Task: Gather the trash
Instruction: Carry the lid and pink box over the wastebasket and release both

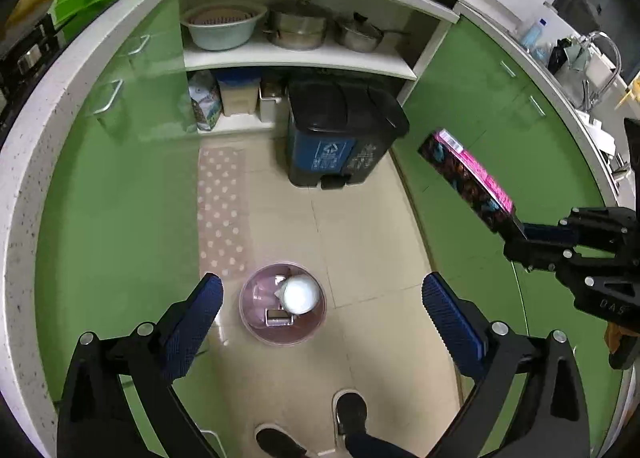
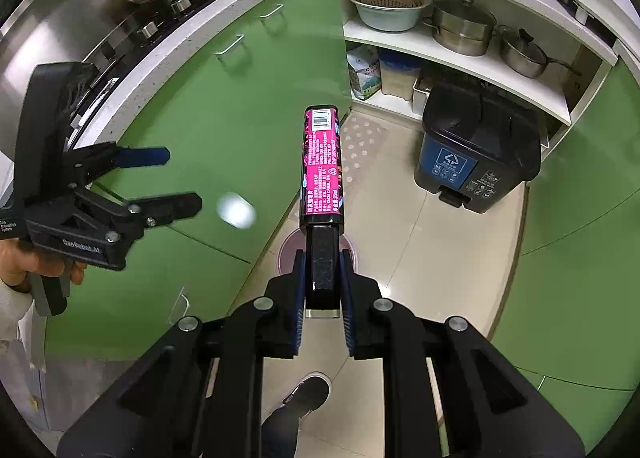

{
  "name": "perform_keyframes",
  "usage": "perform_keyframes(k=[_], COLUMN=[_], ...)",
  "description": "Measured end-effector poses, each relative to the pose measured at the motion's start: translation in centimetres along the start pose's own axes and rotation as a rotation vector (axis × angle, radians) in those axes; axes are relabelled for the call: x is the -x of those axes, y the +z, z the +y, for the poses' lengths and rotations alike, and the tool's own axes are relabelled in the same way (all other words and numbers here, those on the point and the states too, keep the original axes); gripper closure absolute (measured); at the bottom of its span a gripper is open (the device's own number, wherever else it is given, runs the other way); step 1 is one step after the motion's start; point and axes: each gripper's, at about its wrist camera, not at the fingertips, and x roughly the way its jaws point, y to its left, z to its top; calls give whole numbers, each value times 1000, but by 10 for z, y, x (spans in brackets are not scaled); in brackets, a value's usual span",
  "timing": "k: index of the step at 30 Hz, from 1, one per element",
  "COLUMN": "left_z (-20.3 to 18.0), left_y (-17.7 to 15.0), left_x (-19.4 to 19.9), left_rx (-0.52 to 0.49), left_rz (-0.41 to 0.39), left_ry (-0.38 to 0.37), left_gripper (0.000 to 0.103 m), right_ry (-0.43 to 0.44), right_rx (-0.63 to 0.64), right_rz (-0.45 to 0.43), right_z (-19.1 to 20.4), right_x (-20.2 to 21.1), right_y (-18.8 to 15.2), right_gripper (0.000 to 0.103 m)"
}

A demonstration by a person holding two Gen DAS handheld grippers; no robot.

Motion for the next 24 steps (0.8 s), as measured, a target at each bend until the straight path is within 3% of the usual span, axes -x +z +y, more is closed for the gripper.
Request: perform_keyframes(k=[10, 24], left_z=[18, 46], left_y=[3, -11], left_x=[1, 36], left_rx=[53, 104], left_rz=[12, -42], left_ry=[27, 58], left_gripper=[7, 7], right_ry=[21, 69], right_rx=[9, 76], right_rz=[15, 63], right_z=[7, 45], right_x=[-14, -50], right_y=[3, 15], right_gripper=[87, 87])
